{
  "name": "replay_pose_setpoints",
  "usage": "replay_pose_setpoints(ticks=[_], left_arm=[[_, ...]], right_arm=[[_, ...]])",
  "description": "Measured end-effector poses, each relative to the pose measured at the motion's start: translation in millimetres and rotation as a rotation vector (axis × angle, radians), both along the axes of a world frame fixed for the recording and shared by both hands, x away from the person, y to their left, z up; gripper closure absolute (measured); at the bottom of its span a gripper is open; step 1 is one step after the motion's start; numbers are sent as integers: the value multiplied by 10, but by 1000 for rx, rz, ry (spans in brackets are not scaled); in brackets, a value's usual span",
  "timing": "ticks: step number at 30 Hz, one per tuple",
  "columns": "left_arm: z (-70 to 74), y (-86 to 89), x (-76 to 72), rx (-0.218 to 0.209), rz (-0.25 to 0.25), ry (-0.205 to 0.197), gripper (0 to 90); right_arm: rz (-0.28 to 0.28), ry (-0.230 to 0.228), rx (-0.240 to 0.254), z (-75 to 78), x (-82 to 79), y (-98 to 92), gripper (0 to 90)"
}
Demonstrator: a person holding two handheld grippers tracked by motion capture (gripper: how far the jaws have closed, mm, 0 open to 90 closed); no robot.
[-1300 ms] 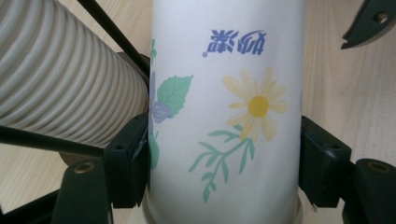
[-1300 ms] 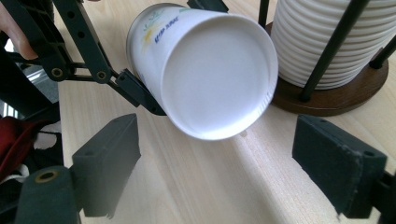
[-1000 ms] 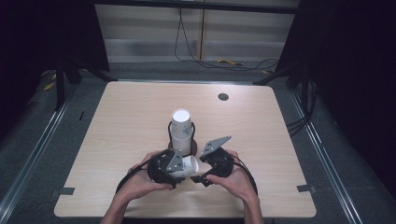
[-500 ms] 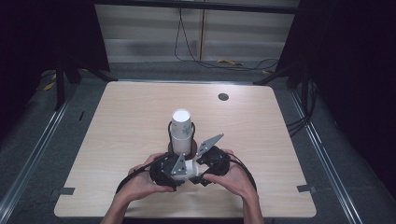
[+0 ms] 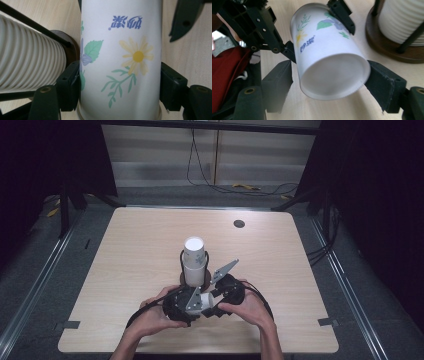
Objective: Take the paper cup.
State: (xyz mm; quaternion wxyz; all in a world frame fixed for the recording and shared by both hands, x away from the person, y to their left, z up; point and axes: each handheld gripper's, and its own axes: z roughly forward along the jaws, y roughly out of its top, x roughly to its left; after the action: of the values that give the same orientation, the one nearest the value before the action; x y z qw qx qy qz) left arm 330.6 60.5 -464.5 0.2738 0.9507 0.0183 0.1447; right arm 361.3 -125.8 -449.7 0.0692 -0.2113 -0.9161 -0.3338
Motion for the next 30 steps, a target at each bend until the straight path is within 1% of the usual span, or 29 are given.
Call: replay_pose_setpoints(ticks=[1,4,5,6,7,8,12,16,19,23,24,26,27,30], left_arm=[[2,-3,-3,4,-4,1,303],[6,-15,-16,11,-13,-1,304],[2,-18,-23,5,-10,-1,304],[3,-17,-20,7,-18,-1,303],[3,-17,-20,7,-18,-1,302],[-1,-15,-17,1,-15,0,301],[-6,-8,-14,-5,-21,-3,300],[-7,-6,-10,-5,-26,-7,297],[-13,-7,-5,-6,-25,-4,284],[-18,-4,4,-12,-25,-9,266],[-25,-4,6,-16,-22,-4,260],[-33,-1,14,-28,-19,6,256],[-34,-2,13,-29,-17,4,252],[-36,-2,13,-37,-13,3,242]], right_arm=[[-3,8,-7,-14,1,21,237],[-3,16,-3,-24,14,25,237],[0,31,3,-28,27,24,244],[0,35,2,-27,28,25,260],[0,35,2,-27,28,25,260],[3,45,6,-30,30,26,275],[-1,53,23,-34,41,28,294],[-4,57,25,-27,43,34,296],[-2,58,23,-24,40,37,317],[-6,51,24,-14,33,34,328],[-10,43,21,-8,29,33,330],[-10,41,23,-6,27,33,332],[-9,38,22,-1,21,32,335],[-13,15,14,21,-6,37,343]])
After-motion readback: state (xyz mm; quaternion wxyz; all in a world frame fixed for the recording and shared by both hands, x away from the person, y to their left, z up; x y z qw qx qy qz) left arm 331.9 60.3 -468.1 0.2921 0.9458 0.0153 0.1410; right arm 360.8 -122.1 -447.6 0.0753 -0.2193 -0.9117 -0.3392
